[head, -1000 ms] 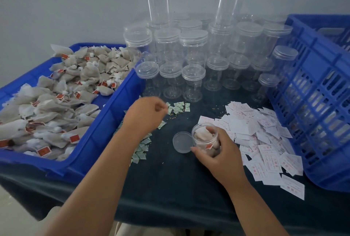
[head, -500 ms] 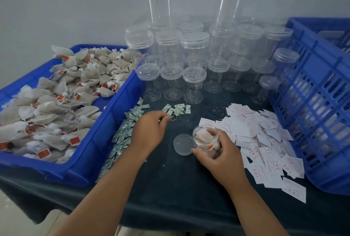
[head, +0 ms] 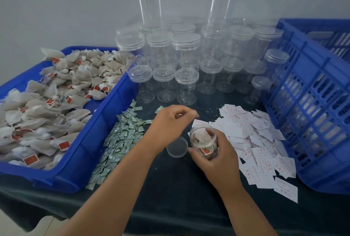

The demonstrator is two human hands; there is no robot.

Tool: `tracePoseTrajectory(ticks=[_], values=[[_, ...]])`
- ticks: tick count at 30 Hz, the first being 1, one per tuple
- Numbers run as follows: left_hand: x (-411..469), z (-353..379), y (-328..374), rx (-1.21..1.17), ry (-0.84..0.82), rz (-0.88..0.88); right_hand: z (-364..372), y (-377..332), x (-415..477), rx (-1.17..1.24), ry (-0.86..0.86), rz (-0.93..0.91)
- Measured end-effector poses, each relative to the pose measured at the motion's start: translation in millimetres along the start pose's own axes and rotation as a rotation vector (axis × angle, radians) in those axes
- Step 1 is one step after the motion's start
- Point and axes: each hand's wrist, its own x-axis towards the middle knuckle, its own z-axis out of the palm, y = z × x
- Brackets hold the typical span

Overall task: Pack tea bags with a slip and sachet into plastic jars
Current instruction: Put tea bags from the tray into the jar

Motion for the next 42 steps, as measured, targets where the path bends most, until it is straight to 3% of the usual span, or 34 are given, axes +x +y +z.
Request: tracePoseTrajectory(ticks=[2,5,9,14,20,25,28,32,37,40,42], values=[[18.4,7.9,-11.3,0.161,0.056,-0.028,-1.4,1.6,1.2,0.043,0.091,0.037],[43.9,31.7,-26.3,0.514,-0.105,-0.058,-4.4,5.2,2.6,0.09,0.218,0.113],[62.2,59.5,-36.3,0.661,-0.136,-0.048,-7.5,4.6,5.9,0.124,0.311,0.159],[65.3,65.7,-43.0,0.564,-0.044,-0.048,-9.4,1.8,9.8,0.153,0.324,0.178],[61.8,54.2,-44.9,0.19,0.03,-0.164,-7.9,7.2,11.1,0.165,0.28,0.206],[52.3,32.0,-29.3,-0.039,0.166,-0.092,-7.6,4.8,10.9,0.172,0.187,0.182],[39.6,9.6,-3.0,-0.265,0.048,-0.049,-6.3,2.2,10.7,0.162,0.128,0.147],[23.8,1.6,20.0,-0.145,-0.271,-0.006,-6.6,-0.3,10.2,0.169,0.08,0.099],[20.2,14.3,21.9,0.308,-0.156,0.044,-7.0,-2.4,7.2,0.164,0.067,0.05],[18.4,16.9,20.8,0.351,-0.213,-0.038,-5.8,0.7,5.5,0.118,0.055,0.021],[16.3,16.1,19.2,0.259,-0.228,-0.068,-4.8,2.3,5.7,0.115,0.043,0.021]])
